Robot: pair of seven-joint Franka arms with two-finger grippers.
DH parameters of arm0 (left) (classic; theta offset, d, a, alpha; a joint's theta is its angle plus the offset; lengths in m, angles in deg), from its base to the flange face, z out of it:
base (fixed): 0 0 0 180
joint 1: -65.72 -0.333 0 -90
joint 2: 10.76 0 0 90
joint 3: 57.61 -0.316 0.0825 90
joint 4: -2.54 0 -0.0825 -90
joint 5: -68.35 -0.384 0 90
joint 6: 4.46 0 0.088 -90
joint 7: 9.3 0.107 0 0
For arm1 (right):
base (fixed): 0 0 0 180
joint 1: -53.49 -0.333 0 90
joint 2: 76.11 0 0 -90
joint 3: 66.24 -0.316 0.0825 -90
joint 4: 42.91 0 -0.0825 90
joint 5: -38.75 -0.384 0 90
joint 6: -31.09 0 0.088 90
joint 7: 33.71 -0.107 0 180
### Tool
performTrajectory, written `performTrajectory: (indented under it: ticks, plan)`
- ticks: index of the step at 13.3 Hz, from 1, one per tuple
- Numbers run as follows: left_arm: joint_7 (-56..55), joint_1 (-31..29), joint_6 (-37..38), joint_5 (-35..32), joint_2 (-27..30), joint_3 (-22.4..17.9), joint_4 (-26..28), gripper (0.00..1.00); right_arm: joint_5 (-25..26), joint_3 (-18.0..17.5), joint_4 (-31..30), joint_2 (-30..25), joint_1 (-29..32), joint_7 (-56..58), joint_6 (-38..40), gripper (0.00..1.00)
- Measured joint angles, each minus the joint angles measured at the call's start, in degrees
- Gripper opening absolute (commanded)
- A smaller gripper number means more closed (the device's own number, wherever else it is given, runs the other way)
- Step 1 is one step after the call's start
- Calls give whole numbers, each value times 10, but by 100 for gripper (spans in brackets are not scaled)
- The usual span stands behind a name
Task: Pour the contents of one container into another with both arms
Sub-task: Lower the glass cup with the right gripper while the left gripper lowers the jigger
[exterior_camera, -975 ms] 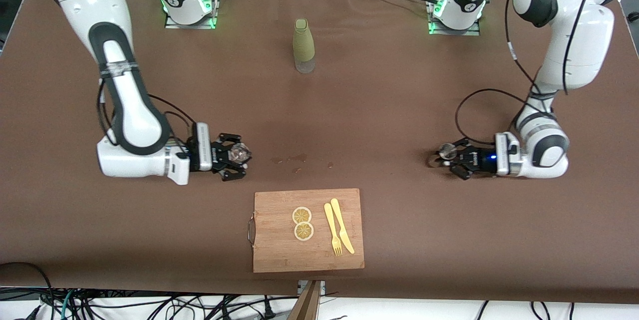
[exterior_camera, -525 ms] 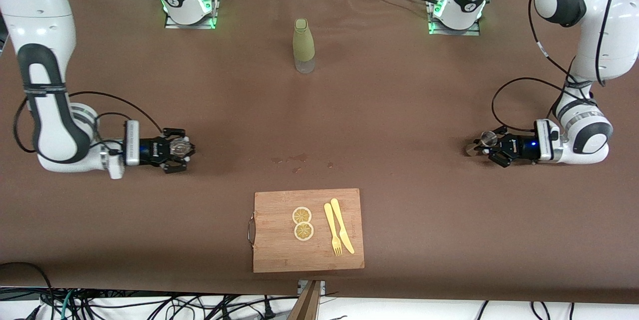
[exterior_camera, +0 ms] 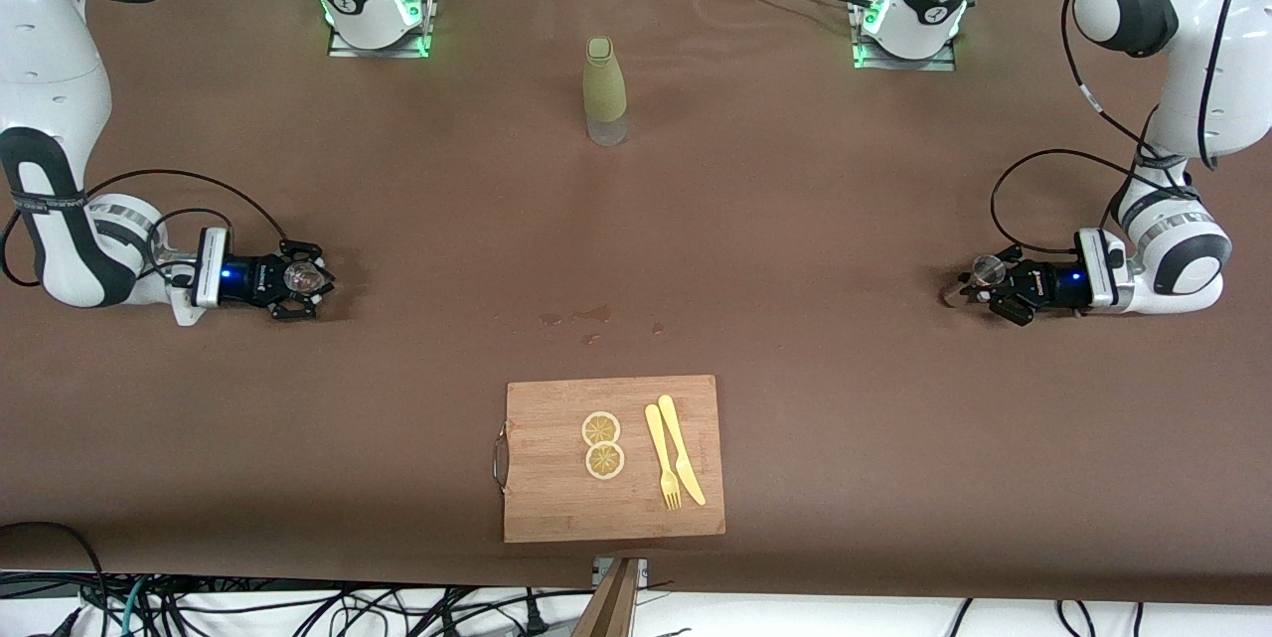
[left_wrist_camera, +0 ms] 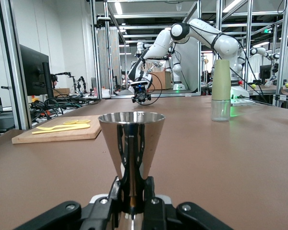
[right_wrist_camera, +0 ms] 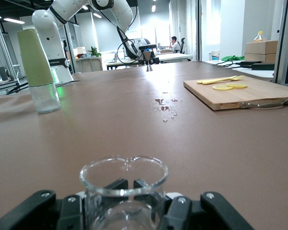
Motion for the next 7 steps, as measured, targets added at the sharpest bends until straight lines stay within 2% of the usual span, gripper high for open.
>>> performTrajectory:
  ticks: [1, 2, 3, 4, 7]
  plan:
    - [0, 0, 0, -2, -2, -3, 0, 0, 0, -2, 0, 8, 0, 8, 0, 8]
    - [0, -1, 0, -4, -3, -5, 0, 0, 0, -5, 0, 15, -1, 14, 0, 27]
    - [0, -2, 0, -9, -5, -6, 0, 0, 0, -6, 0, 21, -2, 19, 0, 87]
    - [0, -4, 0, -13, -8, -6, 0, 0, 0, -7, 0, 24, -3, 20, 2, 100]
    - [3, -5, 0, -14, -18, -6, 0, 0, 1, -5, 3, 25, -3, 19, 11, 100]
